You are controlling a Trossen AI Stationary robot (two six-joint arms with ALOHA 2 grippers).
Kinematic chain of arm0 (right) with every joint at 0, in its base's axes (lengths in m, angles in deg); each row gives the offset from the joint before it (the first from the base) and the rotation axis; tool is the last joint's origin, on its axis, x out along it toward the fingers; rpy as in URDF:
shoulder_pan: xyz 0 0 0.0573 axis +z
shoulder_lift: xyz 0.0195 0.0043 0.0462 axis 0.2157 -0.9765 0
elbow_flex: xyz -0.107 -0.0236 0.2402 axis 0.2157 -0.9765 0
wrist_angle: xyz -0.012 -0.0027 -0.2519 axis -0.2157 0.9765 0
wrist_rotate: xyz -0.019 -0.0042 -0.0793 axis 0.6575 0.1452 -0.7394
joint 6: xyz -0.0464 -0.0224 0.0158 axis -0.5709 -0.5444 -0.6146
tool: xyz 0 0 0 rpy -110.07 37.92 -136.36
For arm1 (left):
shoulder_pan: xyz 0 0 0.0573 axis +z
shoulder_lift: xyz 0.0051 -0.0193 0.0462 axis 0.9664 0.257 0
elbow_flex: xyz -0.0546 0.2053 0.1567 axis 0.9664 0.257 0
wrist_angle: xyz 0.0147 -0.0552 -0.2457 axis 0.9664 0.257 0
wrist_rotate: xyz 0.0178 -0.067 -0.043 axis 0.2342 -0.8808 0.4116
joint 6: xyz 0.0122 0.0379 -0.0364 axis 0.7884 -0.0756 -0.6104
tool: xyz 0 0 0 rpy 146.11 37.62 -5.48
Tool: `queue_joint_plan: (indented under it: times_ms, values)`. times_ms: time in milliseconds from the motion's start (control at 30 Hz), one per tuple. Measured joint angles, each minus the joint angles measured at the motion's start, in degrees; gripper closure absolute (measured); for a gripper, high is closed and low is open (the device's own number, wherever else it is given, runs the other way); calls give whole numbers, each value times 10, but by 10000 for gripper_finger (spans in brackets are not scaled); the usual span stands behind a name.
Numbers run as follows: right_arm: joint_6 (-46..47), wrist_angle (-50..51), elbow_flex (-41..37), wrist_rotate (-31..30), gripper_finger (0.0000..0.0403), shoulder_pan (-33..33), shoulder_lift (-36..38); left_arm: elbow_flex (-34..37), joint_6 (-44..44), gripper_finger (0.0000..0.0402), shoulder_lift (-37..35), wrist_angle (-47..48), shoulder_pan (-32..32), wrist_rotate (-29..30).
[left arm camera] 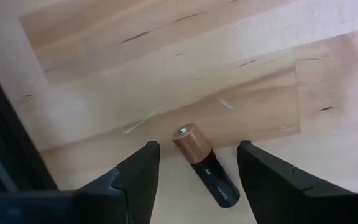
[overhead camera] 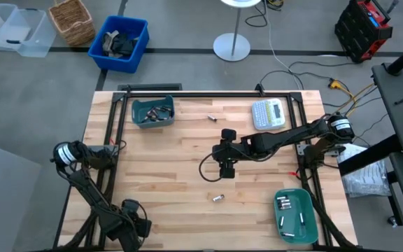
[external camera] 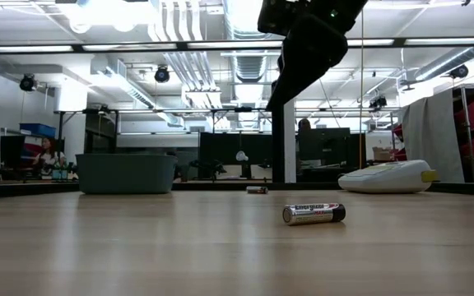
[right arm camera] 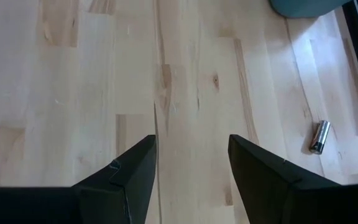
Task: Sort batteries
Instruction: Put the black battery into the blue bin
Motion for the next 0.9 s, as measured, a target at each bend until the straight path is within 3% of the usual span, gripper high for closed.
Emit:
queue_joint_plan:
  times_ms: [200, 633, 900]
  values:
    - [-2, 0, 0, 0, 207, 0, 0, 0, 3, 233, 5, -7, -8, 5]
    - [2, 18, 0, 0, 223, 1, 0, 0, 34, 377, 4, -15, -9, 20]
    - [9, 26, -1, 0, 225, 1, 0, -18, 99, 380, -5, -6, -9, 27]
